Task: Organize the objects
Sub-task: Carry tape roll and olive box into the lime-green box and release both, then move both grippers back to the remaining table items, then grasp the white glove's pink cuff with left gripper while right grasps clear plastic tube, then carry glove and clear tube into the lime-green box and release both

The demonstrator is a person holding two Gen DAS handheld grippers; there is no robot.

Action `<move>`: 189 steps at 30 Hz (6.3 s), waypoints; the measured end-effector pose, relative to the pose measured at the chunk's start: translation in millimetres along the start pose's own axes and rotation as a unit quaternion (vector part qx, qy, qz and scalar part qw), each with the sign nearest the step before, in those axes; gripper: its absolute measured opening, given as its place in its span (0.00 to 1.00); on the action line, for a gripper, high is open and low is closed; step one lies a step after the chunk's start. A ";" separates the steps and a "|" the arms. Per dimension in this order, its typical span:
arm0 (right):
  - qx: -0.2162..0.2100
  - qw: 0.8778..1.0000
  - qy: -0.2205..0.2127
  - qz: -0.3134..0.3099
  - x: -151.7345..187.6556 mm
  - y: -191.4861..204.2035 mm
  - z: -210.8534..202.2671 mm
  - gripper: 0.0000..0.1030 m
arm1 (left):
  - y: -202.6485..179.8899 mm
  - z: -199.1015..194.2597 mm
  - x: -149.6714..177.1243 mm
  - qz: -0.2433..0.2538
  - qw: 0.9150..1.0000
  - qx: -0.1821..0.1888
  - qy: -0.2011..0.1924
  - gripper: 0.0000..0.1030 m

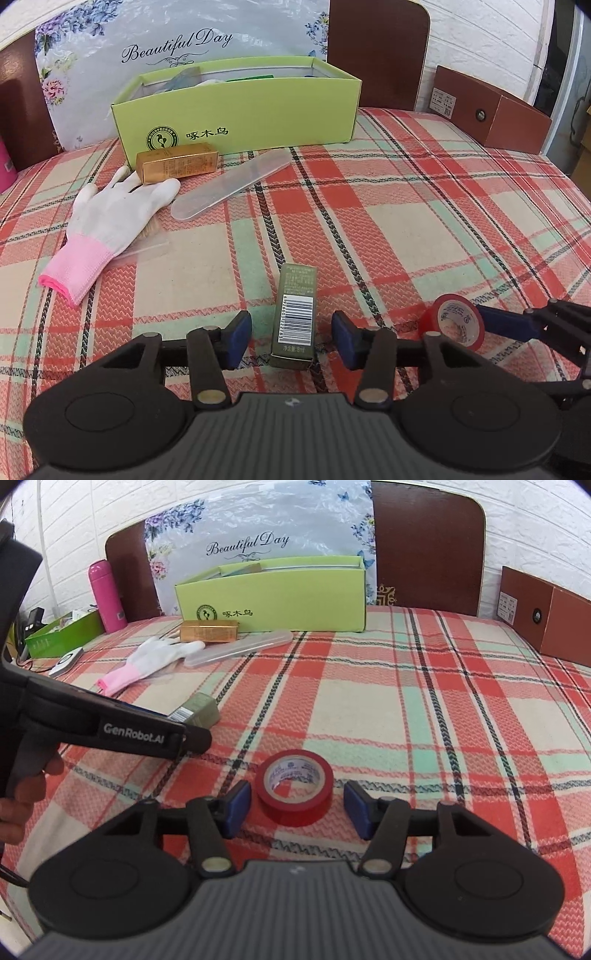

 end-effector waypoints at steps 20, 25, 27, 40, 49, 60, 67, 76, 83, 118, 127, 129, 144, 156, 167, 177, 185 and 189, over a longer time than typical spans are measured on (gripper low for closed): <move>-0.028 0.994 -0.096 -0.046 -104.1 5.5 28.8 0.45 | 24.5 -33.7 -91.3 -0.024 0.991 0.045 -0.121 0.23; -0.018 0.988 -0.136 -0.065 -156.1 3.4 65.8 0.45 | 38.3 -14.3 -135.4 -0.029 0.988 0.029 -0.148 0.23; -0.009 0.988 -0.142 -0.064 -171.5 0.0 87.9 0.45 | 46.0 0.8 -149.9 -0.038 0.988 0.022 -0.150 0.23; 0.021 0.990 -0.125 -0.066 -208.8 -34.0 219.7 0.45 | 92.0 110.1 -207.3 -0.060 0.989 0.003 -0.136 0.23; 0.046 0.982 -0.160 -0.093 -187.3 -27.2 207.8 0.97 | 103.1 90.0 -191.8 -0.063 0.983 -0.024 -0.171 0.81; 0.046 0.980 -0.184 -0.058 -165.1 -11.9 115.4 1.00 | 81.7 22.0 -156.1 -0.082 0.988 -0.040 -0.124 0.81; 0.039 0.987 -0.156 -0.018 -126.5 -2.3 73.4 1.00 | 64.0 -13.7 -119.4 -0.071 0.989 -0.056 -0.114 0.81; 0.034 0.992 -0.116 0.029 -82.8 5.0 49.3 1.00 | 54.0 -21.7 -74.3 -0.092 0.991 -0.057 -0.074 0.81; 0.039 0.994 -0.091 0.052 -59.7 4.8 47.0 1.00 | 63.8 -23.7 -52.2 -0.110 0.990 -0.071 -0.052 0.81; 0.028 0.997 -0.041 0.055 -87.7 70.3 140.8 1.00 | 147.4 -47.6 2.0 -0.129 0.991 -0.012 -0.038 0.07; 0.040 0.999 0.001 0.018 -86.9 100.9 198.8 0.98 | 153.9 -48.0 17.5 -0.135 0.991 -0.016 -0.015 0.07; 0.045 0.999 -0.009 -0.016 -81.5 100.9 193.7 0.79 | 151.2 -47.3 17.7 -0.133 0.991 -0.010 -0.015 0.07; 0.038 0.999 -0.011 0.028 -44.2 11.2 85.7 0.23 | 111.7 -50.9 19.1 -0.080 0.996 0.034 -0.010 0.28; 0.041 0.997 -0.021 -0.058 -60.1 17.0 134.7 0.37 | 98.2 -14.3 -6.9 -0.056 0.998 0.008 -0.012 0.51; -0.006 1.000 -0.004 -0.028 -46.5 21.7 102.5 0.26 | 63.5 -2.2 -4.2 -0.019 0.999 0.038 0.009 0.16; -0.067 0.996 -0.057 0.033 -78.1 12.9 54.0 0.26 | 65.7 -18.0 -55.5 -0.084 0.991 0.102 -0.023 0.07; -0.052 0.991 -0.117 0.026 -128.9 -5.1 47.6 0.26 | 66.0 -9.4 -153.2 -0.076 0.986 0.127 -0.074 0.07; -0.041 0.989 -0.140 0.020 -152.3 -12.2 57.9 0.26 | 72.5 16.7 -200.0 -0.097 0.983 0.128 -0.085 0.07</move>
Point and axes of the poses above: each gripper's, at about its wrist camera, not at the fingertips, and z roughly the way its jaws point, y to its left, x to its underside, the point moved 3 cm from there along z, roughly the way its jaws point, and after that the axes turned 12 degrees about -y, right-handed, at the moved point
